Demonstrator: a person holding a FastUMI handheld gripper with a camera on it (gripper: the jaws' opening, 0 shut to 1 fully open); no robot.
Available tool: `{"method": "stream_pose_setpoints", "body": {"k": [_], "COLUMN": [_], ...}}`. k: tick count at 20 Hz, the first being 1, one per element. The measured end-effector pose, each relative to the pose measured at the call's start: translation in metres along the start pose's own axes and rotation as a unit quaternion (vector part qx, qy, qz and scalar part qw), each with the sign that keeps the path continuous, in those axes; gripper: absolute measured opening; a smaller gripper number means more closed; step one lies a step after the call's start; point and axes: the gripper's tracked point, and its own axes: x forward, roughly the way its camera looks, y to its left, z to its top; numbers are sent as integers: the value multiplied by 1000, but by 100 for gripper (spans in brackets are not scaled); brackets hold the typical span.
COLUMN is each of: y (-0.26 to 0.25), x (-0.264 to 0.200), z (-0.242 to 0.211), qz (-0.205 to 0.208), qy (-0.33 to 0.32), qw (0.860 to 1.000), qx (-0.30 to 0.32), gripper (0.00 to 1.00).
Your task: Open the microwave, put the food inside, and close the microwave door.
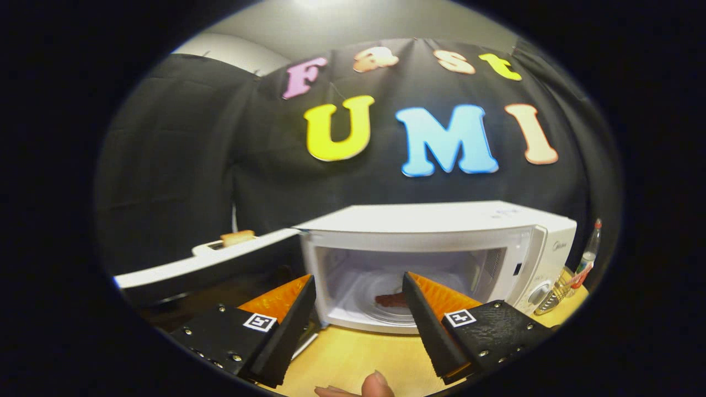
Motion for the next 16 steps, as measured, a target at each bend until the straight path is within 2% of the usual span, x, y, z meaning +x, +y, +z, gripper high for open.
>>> {"method": "stream_pose_setpoints", "body": {"k": [3, 6, 9, 11, 13, 14, 16], "y": [67, 119, 176, 217, 260, 275, 276], "x": [-49, -88, -123, -129, -128, -127, -123], "z": [34, 53, 64, 53, 27, 14, 16], "qz": [70, 117, 173, 200, 239, 242, 210], "qy": [-40, -45, -60, -55, -23, -11, -58], "qw": [997, 991, 983, 978, 970, 970, 975], "qx": [23, 49, 22, 14, 34, 17, -44], "gripper": [95, 95, 95, 95, 95, 95, 94]}}
